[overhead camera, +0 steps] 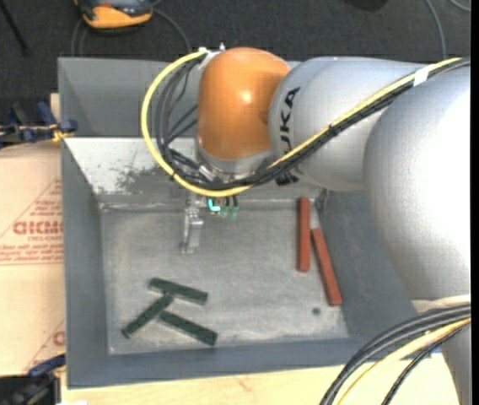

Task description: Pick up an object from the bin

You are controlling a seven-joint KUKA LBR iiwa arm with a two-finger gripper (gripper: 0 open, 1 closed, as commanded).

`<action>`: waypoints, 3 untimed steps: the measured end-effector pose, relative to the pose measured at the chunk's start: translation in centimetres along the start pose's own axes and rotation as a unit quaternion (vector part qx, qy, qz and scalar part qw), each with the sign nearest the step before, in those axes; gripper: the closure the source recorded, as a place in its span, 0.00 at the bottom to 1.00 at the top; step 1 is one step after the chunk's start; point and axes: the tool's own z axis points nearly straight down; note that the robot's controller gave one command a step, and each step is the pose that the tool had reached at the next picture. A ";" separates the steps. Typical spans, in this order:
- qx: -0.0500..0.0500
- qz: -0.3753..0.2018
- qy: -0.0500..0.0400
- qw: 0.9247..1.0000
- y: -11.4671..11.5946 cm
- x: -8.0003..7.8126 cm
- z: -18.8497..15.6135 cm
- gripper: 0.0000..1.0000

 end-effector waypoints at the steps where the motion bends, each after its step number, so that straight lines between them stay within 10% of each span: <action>1: 0.000 0.001 -0.004 1.000 -0.1 -0.2 -0.5 0.00; 2: 0.001 -0.062 -0.007 0.998 0.7 2.8 1.2 0.00; 3: 0.001 -0.231 -0.003 0.973 2.1 7.0 3.6 0.00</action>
Offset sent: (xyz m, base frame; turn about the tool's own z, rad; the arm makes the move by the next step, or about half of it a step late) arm -0.0769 0.0223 -0.0403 -0.3094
